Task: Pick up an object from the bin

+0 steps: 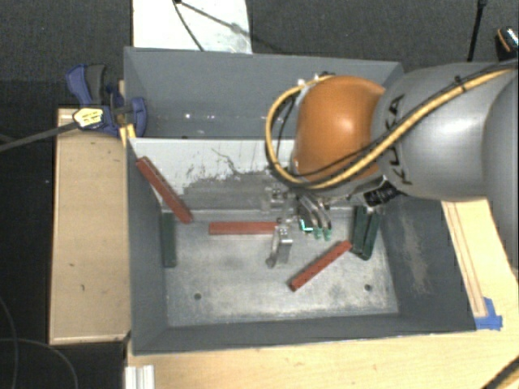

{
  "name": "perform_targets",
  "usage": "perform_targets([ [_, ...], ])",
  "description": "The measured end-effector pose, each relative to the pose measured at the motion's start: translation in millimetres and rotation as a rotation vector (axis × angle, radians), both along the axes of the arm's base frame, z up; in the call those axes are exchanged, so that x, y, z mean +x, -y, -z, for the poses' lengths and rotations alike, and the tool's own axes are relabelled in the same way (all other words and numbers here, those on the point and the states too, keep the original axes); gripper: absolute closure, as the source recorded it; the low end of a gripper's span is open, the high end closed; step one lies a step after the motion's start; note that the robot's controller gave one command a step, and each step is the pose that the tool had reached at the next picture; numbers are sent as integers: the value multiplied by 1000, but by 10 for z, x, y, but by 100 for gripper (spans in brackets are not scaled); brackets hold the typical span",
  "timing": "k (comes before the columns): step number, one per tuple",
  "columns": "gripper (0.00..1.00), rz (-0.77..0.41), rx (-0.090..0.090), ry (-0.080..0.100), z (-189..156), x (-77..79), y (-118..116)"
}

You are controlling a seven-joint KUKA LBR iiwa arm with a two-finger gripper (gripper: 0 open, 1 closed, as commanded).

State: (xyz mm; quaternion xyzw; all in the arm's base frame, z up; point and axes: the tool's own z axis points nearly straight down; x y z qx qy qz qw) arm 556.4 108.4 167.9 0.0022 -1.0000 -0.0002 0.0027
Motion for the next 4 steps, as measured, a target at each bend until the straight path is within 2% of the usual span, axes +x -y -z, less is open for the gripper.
perform_targets([
  [1, 0, 2, 0, 2, 1017, 216, -76],
  [4, 0, 15, 2, 7, 996, 234, -80],
])
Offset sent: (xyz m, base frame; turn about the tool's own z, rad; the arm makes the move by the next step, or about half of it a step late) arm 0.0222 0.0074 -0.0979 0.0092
